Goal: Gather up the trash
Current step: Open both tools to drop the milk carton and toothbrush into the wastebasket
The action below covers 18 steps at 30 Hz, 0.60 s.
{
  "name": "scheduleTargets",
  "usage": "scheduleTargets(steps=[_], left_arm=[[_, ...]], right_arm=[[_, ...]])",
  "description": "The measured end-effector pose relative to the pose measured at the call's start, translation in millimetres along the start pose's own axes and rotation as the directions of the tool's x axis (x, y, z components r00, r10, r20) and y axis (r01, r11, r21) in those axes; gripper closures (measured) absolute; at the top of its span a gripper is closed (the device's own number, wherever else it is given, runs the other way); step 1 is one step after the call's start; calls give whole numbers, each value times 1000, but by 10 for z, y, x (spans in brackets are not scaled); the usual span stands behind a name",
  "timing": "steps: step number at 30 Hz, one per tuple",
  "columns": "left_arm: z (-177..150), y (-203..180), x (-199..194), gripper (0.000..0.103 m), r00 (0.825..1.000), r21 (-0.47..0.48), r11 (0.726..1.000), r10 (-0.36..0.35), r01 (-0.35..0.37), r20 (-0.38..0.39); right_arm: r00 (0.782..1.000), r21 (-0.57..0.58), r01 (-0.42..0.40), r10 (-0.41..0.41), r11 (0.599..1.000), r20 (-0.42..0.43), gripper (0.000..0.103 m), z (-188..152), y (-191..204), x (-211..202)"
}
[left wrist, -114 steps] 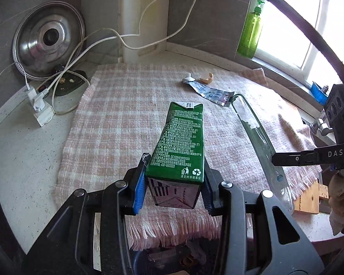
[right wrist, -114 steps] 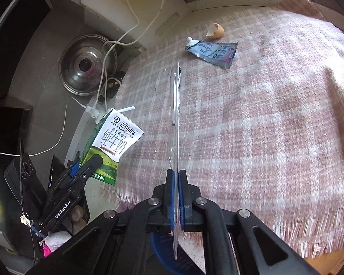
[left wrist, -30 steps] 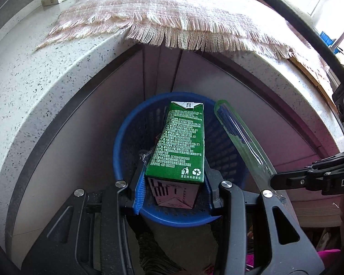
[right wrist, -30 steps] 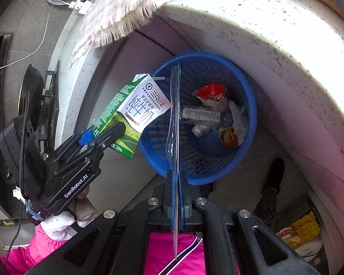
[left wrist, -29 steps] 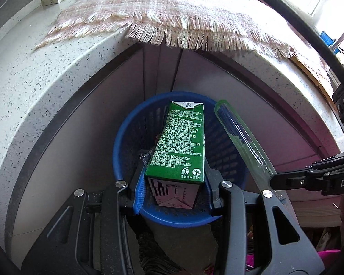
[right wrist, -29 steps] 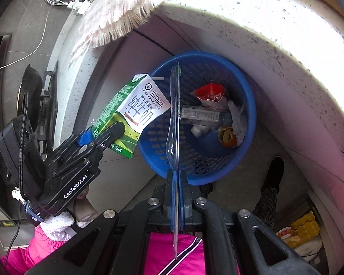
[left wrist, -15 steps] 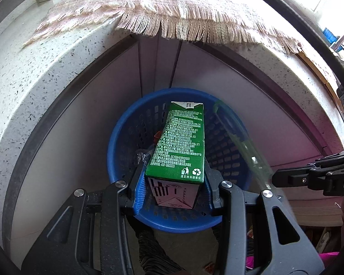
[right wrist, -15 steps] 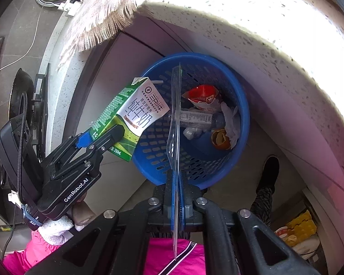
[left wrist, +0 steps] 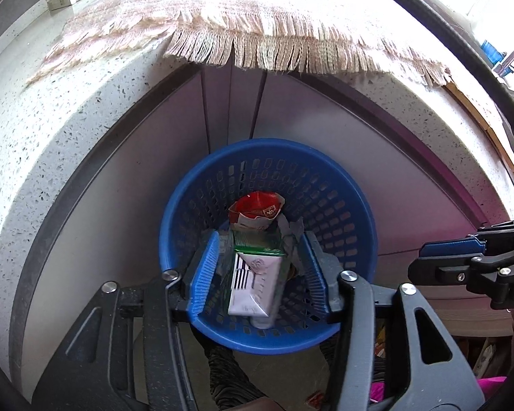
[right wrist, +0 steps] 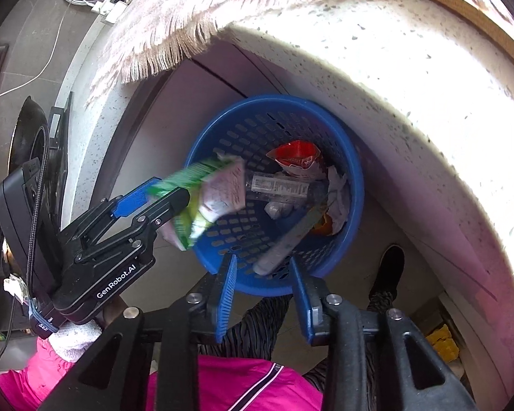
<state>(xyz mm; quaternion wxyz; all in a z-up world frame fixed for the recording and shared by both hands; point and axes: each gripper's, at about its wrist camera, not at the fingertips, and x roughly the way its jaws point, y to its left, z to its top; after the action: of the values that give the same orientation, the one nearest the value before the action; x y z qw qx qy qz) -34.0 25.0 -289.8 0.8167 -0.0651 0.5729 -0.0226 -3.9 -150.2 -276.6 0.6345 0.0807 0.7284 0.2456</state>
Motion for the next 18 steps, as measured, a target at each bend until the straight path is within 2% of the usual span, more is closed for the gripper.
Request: scheduleTargets(steps=[1,4,12,18], left_arm=[[5,-1,-11,43,1000,-2,1000,4,-4,5],[28,-1,-44,42,1000,-1,1000,10,-10,12],[6,72,-143,42,999,-10,1000,25,-25,27],[2,108,-254,42,998,-13,999,31,-30,47]], right_arm=[[1000,-2,2,-2,1000,1,62,2,6,-9],[1000,-9,3,-3,1000,10,53,-13,6,-32],[1000,-23,1,-1,1000,15,53,-28,83,-39],[1000,-35,-6,7,999,20,50,-49,114,-85]])
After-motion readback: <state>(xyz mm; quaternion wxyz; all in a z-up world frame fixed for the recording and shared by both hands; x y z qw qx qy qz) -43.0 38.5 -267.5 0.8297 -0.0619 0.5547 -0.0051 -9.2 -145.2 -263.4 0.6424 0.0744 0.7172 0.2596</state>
